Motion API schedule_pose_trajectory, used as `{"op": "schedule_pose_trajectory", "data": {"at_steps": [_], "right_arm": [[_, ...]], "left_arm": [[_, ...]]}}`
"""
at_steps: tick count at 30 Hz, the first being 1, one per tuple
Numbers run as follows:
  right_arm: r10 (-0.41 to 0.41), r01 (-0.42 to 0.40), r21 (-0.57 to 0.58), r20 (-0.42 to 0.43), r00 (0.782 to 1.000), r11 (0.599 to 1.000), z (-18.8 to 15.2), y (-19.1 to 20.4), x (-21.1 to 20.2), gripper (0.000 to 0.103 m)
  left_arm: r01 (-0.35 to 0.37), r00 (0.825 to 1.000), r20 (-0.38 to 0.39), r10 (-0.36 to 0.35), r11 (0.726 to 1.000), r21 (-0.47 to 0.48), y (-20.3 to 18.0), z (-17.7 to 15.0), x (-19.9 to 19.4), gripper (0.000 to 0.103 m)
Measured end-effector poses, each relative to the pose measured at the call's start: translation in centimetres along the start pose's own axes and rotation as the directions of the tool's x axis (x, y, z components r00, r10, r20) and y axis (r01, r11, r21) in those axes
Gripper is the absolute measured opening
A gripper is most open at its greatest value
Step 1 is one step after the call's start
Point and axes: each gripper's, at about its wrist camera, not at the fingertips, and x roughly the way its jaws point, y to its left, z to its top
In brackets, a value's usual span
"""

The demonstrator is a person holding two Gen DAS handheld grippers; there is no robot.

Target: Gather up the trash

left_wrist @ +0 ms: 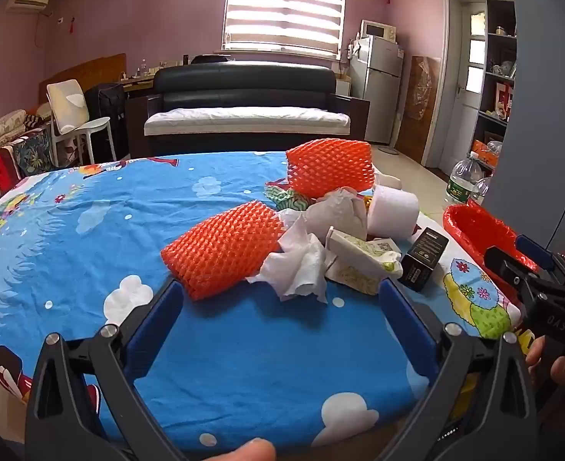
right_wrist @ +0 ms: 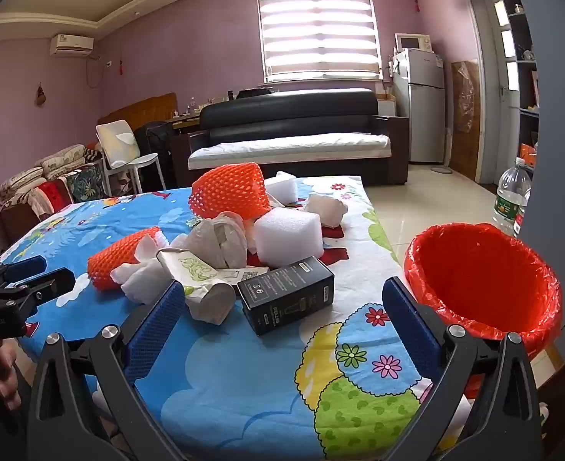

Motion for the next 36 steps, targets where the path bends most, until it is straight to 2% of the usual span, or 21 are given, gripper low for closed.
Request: {"op": "schedule_pose_trajectory", "data": {"at_steps": [36], "right_arm": [[-0.003, 0.003, -0.001, 0.003, 1.0, 1.0, -0.17, -0.14, 0.14, 0.097]], "left_arm": [[-0.007, 1.0, -0.004, 0.007, 1.0, 0.003, -0.12, -0.03, 0.04, 0.099]]}}
